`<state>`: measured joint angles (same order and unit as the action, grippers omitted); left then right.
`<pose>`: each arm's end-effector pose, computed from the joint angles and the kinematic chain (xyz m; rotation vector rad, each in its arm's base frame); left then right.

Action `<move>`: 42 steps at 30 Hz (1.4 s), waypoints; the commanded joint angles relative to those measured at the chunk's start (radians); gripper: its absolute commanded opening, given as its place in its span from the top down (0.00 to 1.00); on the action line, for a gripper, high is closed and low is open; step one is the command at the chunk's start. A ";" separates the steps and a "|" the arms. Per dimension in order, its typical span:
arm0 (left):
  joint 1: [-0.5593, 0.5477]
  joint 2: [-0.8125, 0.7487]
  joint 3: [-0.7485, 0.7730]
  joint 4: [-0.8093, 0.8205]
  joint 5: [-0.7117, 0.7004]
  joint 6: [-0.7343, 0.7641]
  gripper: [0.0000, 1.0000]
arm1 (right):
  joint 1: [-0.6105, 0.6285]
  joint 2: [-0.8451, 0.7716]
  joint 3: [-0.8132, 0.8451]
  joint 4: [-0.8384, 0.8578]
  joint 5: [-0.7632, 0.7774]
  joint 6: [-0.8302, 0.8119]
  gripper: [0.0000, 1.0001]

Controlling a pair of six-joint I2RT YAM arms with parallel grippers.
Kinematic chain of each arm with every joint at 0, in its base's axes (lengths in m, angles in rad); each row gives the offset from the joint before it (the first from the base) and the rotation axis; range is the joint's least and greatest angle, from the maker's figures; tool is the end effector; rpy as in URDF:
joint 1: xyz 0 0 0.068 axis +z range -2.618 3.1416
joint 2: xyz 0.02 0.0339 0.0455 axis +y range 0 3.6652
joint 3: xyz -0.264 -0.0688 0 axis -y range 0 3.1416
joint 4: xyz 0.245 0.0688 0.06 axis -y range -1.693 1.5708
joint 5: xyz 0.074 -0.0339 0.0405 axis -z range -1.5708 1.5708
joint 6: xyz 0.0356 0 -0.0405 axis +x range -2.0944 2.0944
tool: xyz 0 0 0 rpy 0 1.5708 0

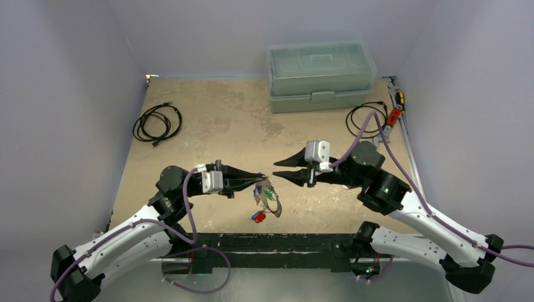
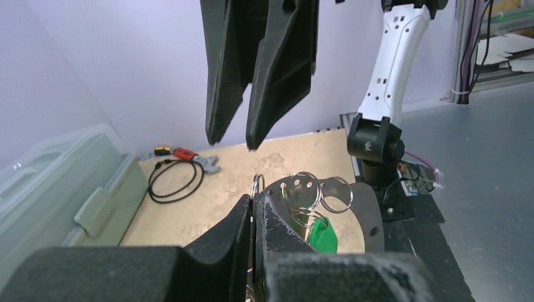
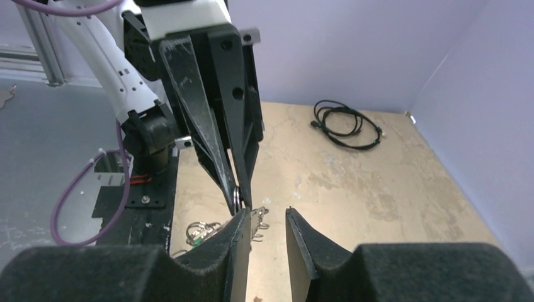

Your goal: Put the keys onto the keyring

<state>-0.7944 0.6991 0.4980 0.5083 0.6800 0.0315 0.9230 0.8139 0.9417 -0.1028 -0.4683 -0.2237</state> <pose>0.1010 -0.1348 0.3240 1.0750 0.9196 -1.0660 0.0957 0.1531 0.3988 -1.1782 1.1144 0.9063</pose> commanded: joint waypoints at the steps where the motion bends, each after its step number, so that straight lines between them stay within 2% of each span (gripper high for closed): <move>1: -0.001 -0.025 -0.021 0.193 -0.018 -0.085 1.00 | 0.004 0.021 -0.011 0.059 -0.040 0.027 0.71; 7: -0.002 -0.032 -0.053 0.304 -0.039 -0.160 1.00 | 0.004 0.043 -0.012 0.094 -0.077 0.045 0.73; 21: -0.002 -0.001 -0.082 0.442 -0.076 -0.279 1.00 | 0.004 0.069 -0.012 0.148 -0.122 0.062 0.72; 36: -0.001 0.018 -0.080 0.448 -0.111 -0.290 1.00 | 0.004 0.116 0.016 0.198 -0.171 0.078 0.73; 42: -0.001 0.025 -0.083 0.444 -0.113 -0.292 1.00 | 0.004 0.114 0.006 0.233 -0.158 0.094 0.78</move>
<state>-0.7944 0.7158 0.4129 0.8959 0.5896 -0.2485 0.9218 0.9237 0.9291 0.0509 -0.5983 -0.1547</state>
